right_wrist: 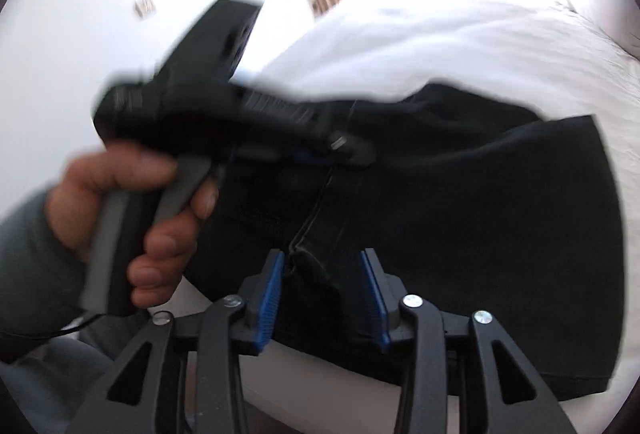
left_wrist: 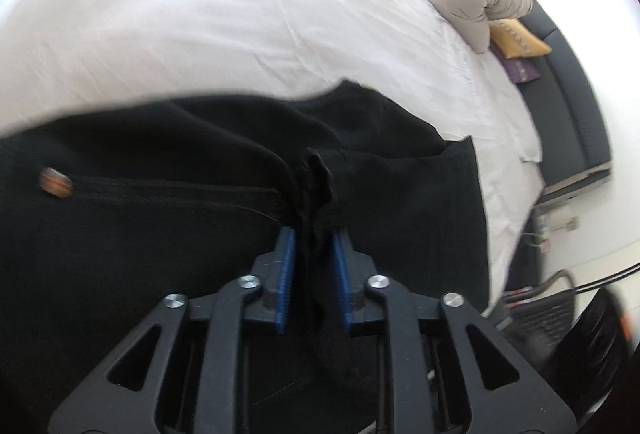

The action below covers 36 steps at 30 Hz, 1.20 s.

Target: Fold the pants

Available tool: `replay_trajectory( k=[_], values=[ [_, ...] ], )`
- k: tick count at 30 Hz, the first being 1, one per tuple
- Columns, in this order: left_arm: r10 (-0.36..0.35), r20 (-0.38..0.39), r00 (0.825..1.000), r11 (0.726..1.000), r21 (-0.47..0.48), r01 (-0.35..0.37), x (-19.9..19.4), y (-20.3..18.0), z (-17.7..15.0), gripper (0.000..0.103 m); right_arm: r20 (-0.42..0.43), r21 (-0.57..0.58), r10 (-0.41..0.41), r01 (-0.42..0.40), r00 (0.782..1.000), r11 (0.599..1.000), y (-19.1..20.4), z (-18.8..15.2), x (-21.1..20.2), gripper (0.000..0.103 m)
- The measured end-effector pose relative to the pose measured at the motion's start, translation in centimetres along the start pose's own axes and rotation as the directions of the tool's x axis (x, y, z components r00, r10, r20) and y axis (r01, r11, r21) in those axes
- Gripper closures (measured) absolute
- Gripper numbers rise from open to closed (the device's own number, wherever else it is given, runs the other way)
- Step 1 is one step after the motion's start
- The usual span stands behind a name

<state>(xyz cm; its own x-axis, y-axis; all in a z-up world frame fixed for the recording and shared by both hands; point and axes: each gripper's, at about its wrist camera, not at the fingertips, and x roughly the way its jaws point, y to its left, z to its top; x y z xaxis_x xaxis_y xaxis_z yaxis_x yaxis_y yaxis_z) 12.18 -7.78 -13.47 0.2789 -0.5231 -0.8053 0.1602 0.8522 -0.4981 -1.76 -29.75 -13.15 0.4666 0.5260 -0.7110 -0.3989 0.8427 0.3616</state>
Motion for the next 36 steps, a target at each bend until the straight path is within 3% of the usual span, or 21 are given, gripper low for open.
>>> replay_trajectory(
  k=[4,6,10,15,17,18,19,22,26,27,29,32,34,35,36],
  values=[
    [0.047,0.078,0.996,0.999,-0.007,-0.047,-2.6,0.1,0.4,0.049,0.11,0.164,-0.037,0.019,0.993,0.986,-6.1,2.3,-4.1,0.059],
    [0.024,0.096,0.995,1.0,0.016,-0.026,-2.9,-0.8,0.1,0.049,0.14,0.225,-0.07,0.037,0.988,0.974,-8.9,3.2,-5.3,0.059],
    [-0.057,0.053,0.997,0.996,0.075,0.053,-1.1,-3.4,-1.6,0.049,0.147,0.291,-0.103,0.056,0.984,0.955,-13.4,4.9,-5.0,0.059],
    [-0.086,-0.03,0.996,0.983,0.157,0.09,2.7,-6.5,-4.3,0.049,0.055,0.38,-0.098,0.07,0.994,0.922,-18.5,4.5,-0.6,0.059],
    [-0.061,-0.047,0.997,0.981,0.182,0.068,3.9,-7.1,-5.2,0.049,0.006,0.358,-0.169,0.156,0.986,0.921,-19.9,3.5,1.0,0.075],
    [-0.067,-0.041,0.997,0.98,0.187,0.073,3.9,-7.2,-5.4,0.049,0.025,0.368,-0.17,0.149,0.985,0.918,-20.5,3.1,0.9,0.093],
    [-0.076,-0.04,0.996,0.978,0.191,0.082,3.8,-7.3,-5.4,0.049,0.032,0.39,-0.175,0.149,0.984,0.909,-21.4,2.9,0.6,0.103],
    [-0.089,-0.041,0.995,0.978,0.185,0.095,4.2,-7.3,-5.5,0.049,0.041,0.432,-0.153,0.12,0.987,0.894,-23.2,2.2,0.0,0.103],
    [-0.06,-0.027,0.998,0.971,0.231,0.065,4.6,-7.3,-6.4,0.049,0.007,0.415,-0.192,0.172,0.981,0.894,-23.0,2.8,-0.4,0.103],
    [-0.053,-0.023,0.998,0.967,0.247,0.058,4.7,-7.4,-6.7,0.049,-0.003,0.42,-0.198,0.181,0.98,0.889,-22.6,3.2,-0.6,0.099],
    [-0.06,-0.019,0.998,0.968,0.244,0.063,4.7,-7.2,-6.7,0.049,0.051,0.431,-0.106,0.074,0.993,0.9,-20.8,3.8,-1.6,0.096],
    [-0.075,-0.024,0.997,0.967,0.241,0.078,4.6,-7.0,-7.1,0.049,0.117,0.386,0.07,-0.111,0.991,0.916,-17.1,3.0,-3.1,0.07],
    [-0.072,-0.021,0.997,0.966,0.249,0.075,4.9,-7.1,-7.4,0.048,0.056,0.356,0.149,-0.159,0.987,0.921,-15.8,1.0,-2.6,0.058],
    [-0.066,-0.019,0.998,0.963,0.262,0.068,5.1,-7.2,-7.6,0.048,-0.019,0.351,0.116,-0.102,0.993,0.931,-15.6,-0.4,-1.7,0.058],
    [-0.058,-0.013,0.998,0.959,0.276,0.059,5.2,-7.4,-7.8,0.048,-0.082,0.363,0.075,-0.04,0.994,0.931,-16.1,-1.9,-0.8,0.07]
  ],
)
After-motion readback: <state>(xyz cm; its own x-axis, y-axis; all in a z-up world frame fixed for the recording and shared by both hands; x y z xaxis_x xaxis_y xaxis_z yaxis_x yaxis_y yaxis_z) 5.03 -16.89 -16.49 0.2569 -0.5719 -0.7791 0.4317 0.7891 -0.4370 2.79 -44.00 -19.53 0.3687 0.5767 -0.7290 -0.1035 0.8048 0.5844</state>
